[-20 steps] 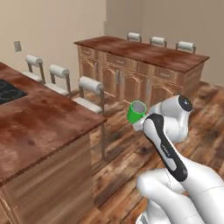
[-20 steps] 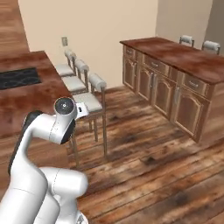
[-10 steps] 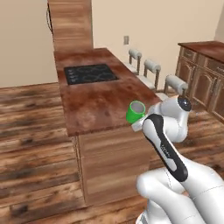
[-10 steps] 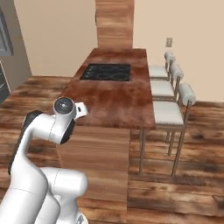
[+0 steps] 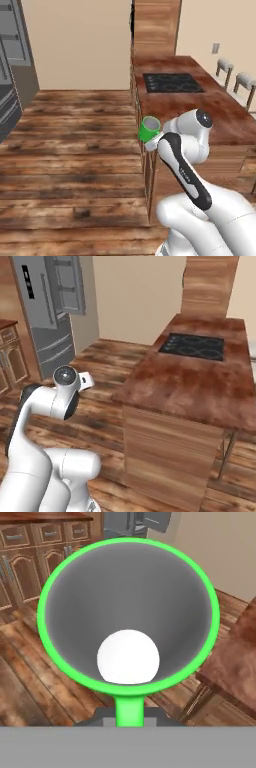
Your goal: Move the mug from next to the sink to the open cabinet. Then, move the bowl with the potato to the fridge to clear the area for faucet cleaning.
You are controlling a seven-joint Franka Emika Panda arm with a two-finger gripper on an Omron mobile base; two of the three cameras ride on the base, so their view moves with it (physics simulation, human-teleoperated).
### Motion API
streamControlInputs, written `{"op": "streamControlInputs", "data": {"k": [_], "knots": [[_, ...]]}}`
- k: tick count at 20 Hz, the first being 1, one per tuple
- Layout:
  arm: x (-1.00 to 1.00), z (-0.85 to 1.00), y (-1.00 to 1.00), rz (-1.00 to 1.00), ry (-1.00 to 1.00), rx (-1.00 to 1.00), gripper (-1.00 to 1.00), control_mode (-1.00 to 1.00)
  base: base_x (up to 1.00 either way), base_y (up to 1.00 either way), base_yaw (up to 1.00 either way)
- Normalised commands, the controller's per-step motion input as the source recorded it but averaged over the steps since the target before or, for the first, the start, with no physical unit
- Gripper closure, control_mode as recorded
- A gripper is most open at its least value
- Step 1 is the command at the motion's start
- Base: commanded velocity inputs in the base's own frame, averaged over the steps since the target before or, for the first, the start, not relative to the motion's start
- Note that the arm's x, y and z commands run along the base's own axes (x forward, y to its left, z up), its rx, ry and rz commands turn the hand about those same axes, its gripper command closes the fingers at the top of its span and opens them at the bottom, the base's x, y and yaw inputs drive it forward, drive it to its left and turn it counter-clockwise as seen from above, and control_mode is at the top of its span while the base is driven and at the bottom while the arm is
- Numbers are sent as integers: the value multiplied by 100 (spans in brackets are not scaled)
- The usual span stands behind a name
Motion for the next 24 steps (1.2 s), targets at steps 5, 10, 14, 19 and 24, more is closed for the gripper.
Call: {"op": "streamControlInputs", "data": {"k": [5,10,14,19,24], "knots": [[0,0,0,0,0,0,100,100,89,95,4],[0,0,0,0,0,0,100,100,57,47,54],[0,0,0,0,0,0,100,100,41,26,68],[0,0,0,0,0,0,100,100,30,13,76],[0,0,0,0,0,0,100,100,48,16,69]]}}
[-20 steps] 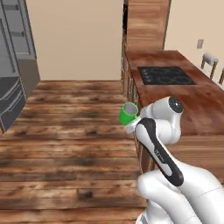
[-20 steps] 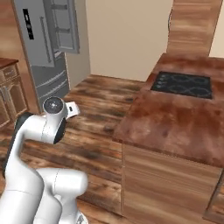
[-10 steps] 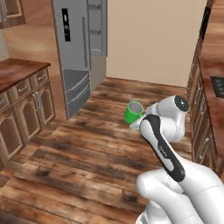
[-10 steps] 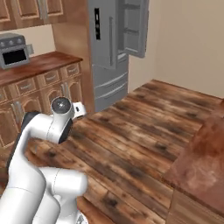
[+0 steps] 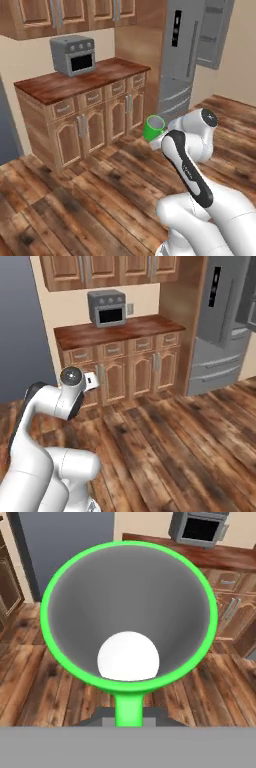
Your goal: Move the mug from next to the sink to the open cabinet. Then, move the bowl with the potato to the fridge to clear the area for faucet cleaning.
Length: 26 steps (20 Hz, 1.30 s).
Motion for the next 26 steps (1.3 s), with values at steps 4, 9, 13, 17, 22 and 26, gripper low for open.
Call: {"op": "streamControlInputs", "data": {"k": [4,9,13,17,22,26], "knots": [[0,0,0,0,0,0,100,100,58,24,63],[0,0,0,0,0,0,100,100,27,24,62],[0,0,0,0,0,0,100,100,30,23,49],[0,0,0,0,0,0,100,100,99,56,17],[0,0,0,0,0,0,100,100,100,55,3],[0,0,0,0,0,0,100,100,100,44,-1]]}}
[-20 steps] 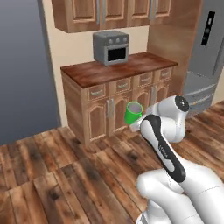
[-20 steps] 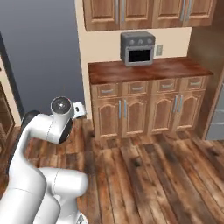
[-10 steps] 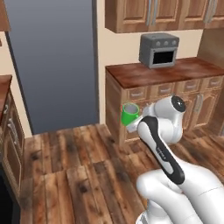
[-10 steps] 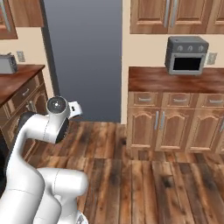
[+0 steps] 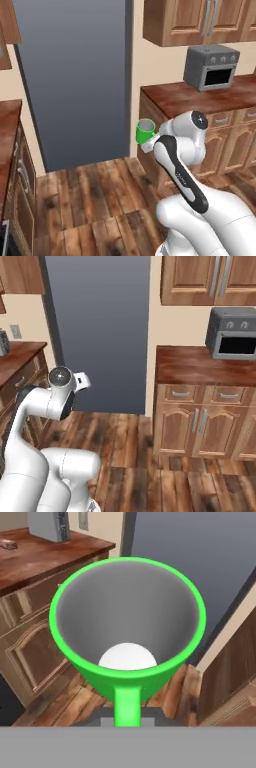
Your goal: Move the mug from next to the sink to the open cabinet. Then, move the bowl with the potato to the fridge to clear the area for faucet cleaning.
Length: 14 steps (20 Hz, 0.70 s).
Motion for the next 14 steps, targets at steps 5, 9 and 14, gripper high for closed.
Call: {"op": "streamControlInputs", "data": {"k": [5,9,14], "knots": [[0,0,0,0,0,0,100,100,100,25,-2],[0,0,0,0,0,0,100,100,100,25,-2],[0,0,0,0,0,0,100,100,100,36,6]]}}
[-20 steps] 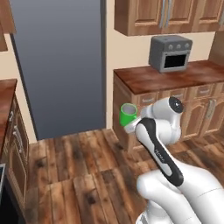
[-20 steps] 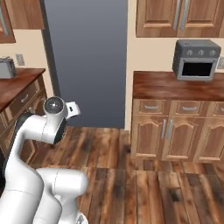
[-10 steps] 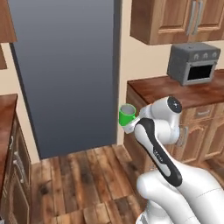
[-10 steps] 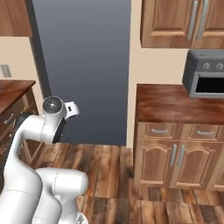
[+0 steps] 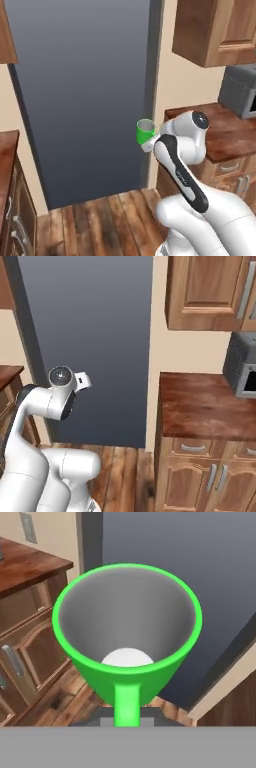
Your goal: Move the mug from next to the sink to the open cabinet. Then, move the bowl with the potato to the fridge to clear the area for faucet cleaning.
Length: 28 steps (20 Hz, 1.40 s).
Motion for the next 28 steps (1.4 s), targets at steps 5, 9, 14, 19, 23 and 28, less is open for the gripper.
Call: {"op": "streamControlInputs", "data": {"k": [5,9,14,19,23,28], "knots": [[0,0,0,0,0,0,100,100,98,2,56],[0,0,0,0,0,0,100,100,100,0,58],[0,0,0,0,0,0,100,100,83,4,61],[0,0,0,0,0,0,100,100,6,22,78],[0,0,0,0,0,0,100,100,14,24,78],[0,0,0,0,0,0,100,100,41,16,71]]}}
